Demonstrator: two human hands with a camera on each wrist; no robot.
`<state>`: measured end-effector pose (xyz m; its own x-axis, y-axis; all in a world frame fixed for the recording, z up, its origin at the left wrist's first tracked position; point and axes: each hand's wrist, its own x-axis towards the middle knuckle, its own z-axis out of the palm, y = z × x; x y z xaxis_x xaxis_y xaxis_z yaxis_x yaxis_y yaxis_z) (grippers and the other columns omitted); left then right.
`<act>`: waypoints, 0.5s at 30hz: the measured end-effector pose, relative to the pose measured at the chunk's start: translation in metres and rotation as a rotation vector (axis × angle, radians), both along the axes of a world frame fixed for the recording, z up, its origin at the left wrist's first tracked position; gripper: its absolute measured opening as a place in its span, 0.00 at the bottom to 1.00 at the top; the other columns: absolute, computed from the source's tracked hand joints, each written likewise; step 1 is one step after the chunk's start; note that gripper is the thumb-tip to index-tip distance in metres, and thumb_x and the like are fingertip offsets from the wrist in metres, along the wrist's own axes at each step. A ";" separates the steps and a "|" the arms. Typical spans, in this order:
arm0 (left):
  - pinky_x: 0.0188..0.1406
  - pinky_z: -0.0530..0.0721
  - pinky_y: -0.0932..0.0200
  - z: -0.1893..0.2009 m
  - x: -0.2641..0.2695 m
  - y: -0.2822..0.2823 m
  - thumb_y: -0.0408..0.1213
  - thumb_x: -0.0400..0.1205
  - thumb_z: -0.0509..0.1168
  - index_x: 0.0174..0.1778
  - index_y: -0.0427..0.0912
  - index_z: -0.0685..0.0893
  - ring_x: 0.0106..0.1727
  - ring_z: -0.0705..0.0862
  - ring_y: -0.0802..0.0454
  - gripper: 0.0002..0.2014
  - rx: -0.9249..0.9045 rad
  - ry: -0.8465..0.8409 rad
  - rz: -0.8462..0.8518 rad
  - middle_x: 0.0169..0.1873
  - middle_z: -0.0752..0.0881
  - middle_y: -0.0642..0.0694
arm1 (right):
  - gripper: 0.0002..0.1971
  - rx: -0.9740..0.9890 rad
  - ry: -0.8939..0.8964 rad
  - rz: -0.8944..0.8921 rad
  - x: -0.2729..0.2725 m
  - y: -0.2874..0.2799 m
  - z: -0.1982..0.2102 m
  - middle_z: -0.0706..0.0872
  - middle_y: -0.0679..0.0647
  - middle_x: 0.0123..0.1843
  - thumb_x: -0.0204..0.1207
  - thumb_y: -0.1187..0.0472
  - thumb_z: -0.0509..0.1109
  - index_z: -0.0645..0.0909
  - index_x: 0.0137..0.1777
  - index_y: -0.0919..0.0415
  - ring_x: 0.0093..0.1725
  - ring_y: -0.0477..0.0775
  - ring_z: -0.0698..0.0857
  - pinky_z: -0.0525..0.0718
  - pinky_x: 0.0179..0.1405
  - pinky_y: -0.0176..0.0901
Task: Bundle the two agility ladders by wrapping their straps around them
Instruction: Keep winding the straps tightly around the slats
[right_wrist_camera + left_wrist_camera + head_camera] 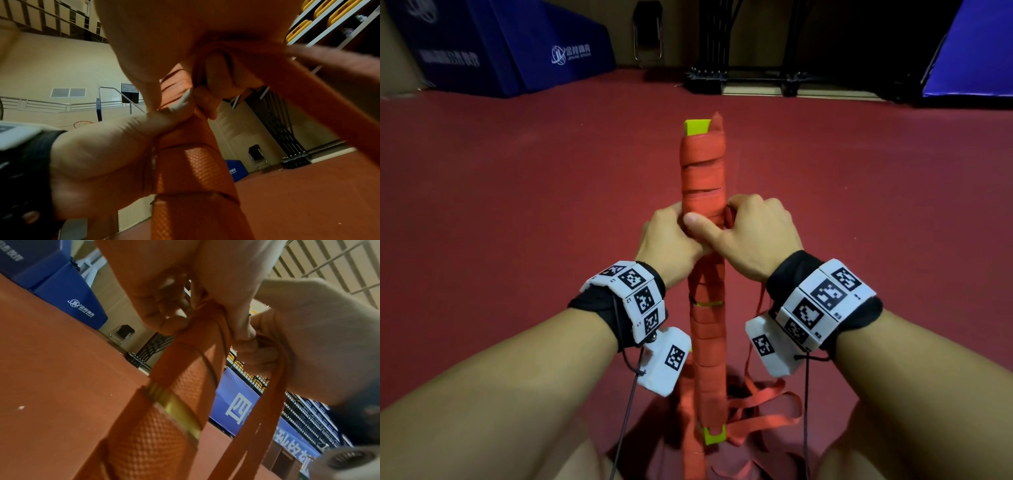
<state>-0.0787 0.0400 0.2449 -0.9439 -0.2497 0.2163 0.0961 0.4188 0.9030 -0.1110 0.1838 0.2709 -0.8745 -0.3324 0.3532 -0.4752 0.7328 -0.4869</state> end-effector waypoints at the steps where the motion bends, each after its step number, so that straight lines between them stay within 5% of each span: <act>1: 0.46 0.91 0.46 0.000 0.001 0.000 0.50 0.61 0.74 0.46 0.57 0.89 0.40 0.91 0.54 0.17 -0.003 -0.007 -0.002 0.37 0.93 0.53 | 0.35 0.009 0.005 0.003 0.001 0.000 0.001 0.85 0.58 0.37 0.63 0.17 0.60 0.72 0.33 0.52 0.43 0.69 0.84 0.83 0.40 0.53; 5: 0.50 0.91 0.41 -0.001 -0.001 0.002 0.60 0.56 0.72 0.50 0.55 0.90 0.46 0.92 0.47 0.27 0.028 -0.006 -0.034 0.41 0.93 0.50 | 0.34 0.036 0.042 0.002 0.000 0.002 0.001 0.86 0.58 0.40 0.64 0.19 0.64 0.77 0.39 0.53 0.45 0.69 0.85 0.83 0.41 0.53; 8: 0.52 0.90 0.45 0.002 -0.001 0.004 0.62 0.60 0.74 0.47 0.63 0.88 0.48 0.91 0.50 0.20 0.008 0.045 -0.055 0.43 0.93 0.54 | 0.36 -0.014 0.068 0.085 -0.005 0.004 0.000 0.86 0.56 0.38 0.64 0.19 0.57 0.81 0.44 0.54 0.43 0.66 0.85 0.84 0.42 0.55; 11: 0.59 0.89 0.42 0.004 0.000 0.006 0.43 0.65 0.76 0.52 0.60 0.85 0.51 0.90 0.51 0.19 0.060 0.083 -0.159 0.47 0.92 0.52 | 0.38 -0.051 0.084 0.162 -0.008 0.009 0.002 0.86 0.53 0.37 0.67 0.21 0.53 0.84 0.48 0.56 0.40 0.62 0.84 0.82 0.42 0.56; 15: 0.59 0.86 0.42 0.002 -0.001 0.003 0.31 0.68 0.74 0.60 0.52 0.82 0.51 0.87 0.51 0.24 0.124 0.086 -0.328 0.50 0.89 0.45 | 0.29 -0.059 0.048 0.196 -0.014 0.019 0.004 0.86 0.54 0.36 0.77 0.30 0.65 0.87 0.51 0.58 0.35 0.54 0.82 0.79 0.39 0.49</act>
<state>-0.0792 0.0435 0.2474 -0.9577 0.0344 0.2857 0.2854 0.2411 0.9276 -0.1247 0.2027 0.2744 -0.7769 -0.4720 0.4167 -0.6295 0.5953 -0.4993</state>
